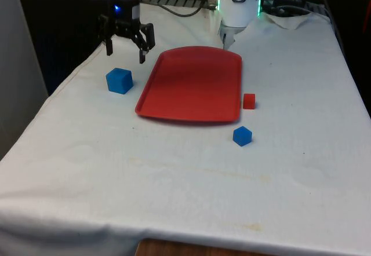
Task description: Pick up the largest block and place it onto the tray.
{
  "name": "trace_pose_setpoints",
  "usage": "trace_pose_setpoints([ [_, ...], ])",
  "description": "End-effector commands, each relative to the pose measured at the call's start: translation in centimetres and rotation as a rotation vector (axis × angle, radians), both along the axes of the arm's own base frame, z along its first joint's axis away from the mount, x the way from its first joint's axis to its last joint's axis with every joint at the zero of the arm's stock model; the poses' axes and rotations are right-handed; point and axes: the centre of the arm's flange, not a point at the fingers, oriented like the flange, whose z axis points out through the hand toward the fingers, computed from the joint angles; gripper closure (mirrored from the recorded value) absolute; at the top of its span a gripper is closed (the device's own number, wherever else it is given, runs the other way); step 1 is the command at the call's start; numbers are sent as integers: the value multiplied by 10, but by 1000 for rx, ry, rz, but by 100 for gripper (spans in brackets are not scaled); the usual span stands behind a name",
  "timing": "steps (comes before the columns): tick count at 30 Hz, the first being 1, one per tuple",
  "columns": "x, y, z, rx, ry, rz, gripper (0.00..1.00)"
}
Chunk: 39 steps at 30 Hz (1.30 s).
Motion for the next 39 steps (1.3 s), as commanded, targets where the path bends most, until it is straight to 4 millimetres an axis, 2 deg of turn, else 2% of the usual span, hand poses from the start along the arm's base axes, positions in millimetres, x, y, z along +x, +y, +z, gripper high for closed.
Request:
trace_pose_setpoints([
  [1,2,-1,-3,11,-3,2,0],
  [11,3,-8,-19,2,9,-8,0],
  [19,8,-21,-30,-1,12,-10,0],
  [26,8,-25,-41,3,19,-13,0],
  [27,7,-23,-38,-6,24,-17,0],
  [31,6,-28,-51,14,24,-15,0],
  [39,5,-30,-58,23,26,-19,0],
])
